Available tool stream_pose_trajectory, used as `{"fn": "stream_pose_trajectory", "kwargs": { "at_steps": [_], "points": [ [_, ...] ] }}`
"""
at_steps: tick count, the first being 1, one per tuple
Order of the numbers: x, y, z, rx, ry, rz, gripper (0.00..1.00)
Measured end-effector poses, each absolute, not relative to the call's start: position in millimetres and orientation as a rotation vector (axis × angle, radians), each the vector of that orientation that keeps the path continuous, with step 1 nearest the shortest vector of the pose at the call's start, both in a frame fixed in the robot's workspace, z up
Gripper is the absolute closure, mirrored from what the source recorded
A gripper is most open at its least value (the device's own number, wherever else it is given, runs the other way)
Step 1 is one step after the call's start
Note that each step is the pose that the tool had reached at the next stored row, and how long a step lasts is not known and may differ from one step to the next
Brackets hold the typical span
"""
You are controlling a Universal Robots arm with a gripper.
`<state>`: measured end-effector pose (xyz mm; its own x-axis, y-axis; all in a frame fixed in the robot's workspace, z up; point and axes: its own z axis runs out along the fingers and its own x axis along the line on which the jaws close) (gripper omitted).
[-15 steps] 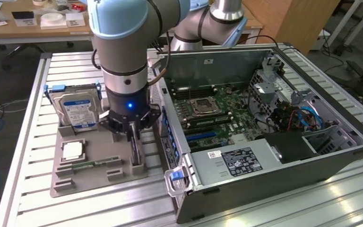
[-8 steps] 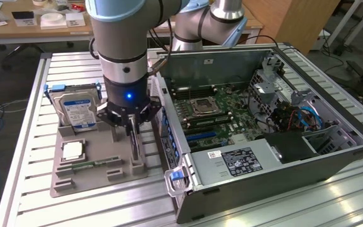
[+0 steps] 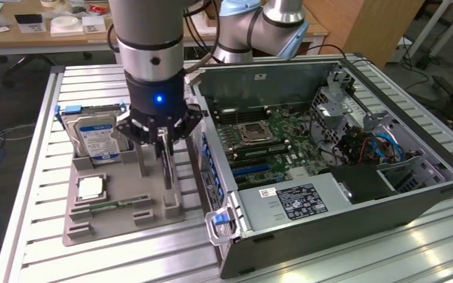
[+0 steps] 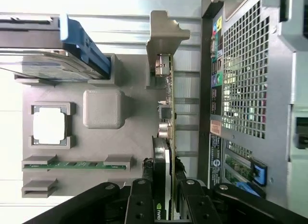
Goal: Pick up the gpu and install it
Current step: 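Pick up the gpu and move the gpu toward the slot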
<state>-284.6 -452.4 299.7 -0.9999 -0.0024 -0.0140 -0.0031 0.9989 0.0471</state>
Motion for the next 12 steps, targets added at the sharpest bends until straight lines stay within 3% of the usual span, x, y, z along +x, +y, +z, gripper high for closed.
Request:
{"fn": "stream_pose_trajectory", "kwargs": {
  "at_steps": [12],
  "points": [
    [-285,-452,354,-0.004,3.127,0.074,0.73]
  ]
}}
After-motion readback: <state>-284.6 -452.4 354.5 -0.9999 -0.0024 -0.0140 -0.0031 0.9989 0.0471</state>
